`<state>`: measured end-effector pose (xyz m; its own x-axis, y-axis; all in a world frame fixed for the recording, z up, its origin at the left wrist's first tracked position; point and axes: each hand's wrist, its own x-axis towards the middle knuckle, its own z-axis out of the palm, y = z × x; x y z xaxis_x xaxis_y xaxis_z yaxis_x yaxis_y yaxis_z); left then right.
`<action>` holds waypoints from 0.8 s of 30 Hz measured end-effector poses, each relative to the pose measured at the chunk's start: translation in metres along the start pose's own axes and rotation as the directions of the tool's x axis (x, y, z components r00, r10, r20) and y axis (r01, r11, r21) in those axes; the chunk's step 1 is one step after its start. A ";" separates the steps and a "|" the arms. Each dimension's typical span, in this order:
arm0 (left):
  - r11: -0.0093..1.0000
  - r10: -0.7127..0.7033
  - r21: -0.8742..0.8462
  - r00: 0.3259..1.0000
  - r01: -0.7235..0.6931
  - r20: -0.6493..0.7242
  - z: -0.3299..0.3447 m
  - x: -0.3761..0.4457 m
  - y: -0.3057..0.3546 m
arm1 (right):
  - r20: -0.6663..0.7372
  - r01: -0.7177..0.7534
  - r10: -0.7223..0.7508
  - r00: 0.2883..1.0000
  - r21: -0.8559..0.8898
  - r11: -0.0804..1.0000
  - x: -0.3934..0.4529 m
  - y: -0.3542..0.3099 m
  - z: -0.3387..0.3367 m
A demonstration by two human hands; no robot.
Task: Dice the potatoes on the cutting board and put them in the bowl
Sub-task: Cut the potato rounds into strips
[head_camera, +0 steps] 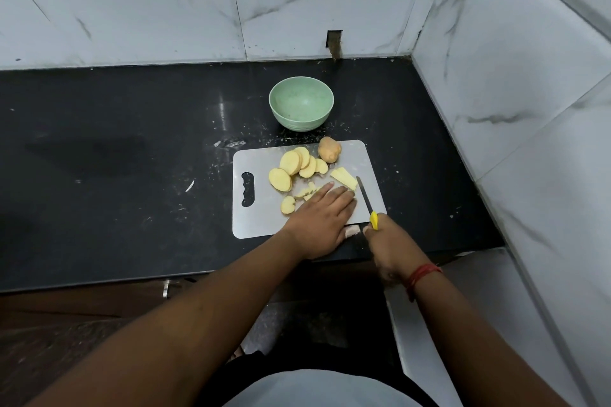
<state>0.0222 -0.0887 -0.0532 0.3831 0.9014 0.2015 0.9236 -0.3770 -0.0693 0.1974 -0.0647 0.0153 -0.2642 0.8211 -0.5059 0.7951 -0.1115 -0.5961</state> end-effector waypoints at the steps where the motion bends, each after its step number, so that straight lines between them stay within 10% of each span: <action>1: 0.999 0.038 0.012 0.999 -0.038 0.017 0.001 0.005 0.000 | 0.004 -0.005 0.005 1.000 0.021 1.000 0.001 0.001 0.000; 24: 0.981 -0.182 0.089 0.971 0.170 0.154 -0.007 0.024 -0.025 | 0.009 -0.040 0.041 0.999 -0.138 0.990 0.018 -0.002 -0.003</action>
<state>0.0080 -0.0595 -0.0396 0.2060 0.9768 0.0584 0.9728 -0.1980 -0.1203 0.1921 -0.0479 0.0090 -0.2362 0.8105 -0.5361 0.8728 -0.0656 -0.4837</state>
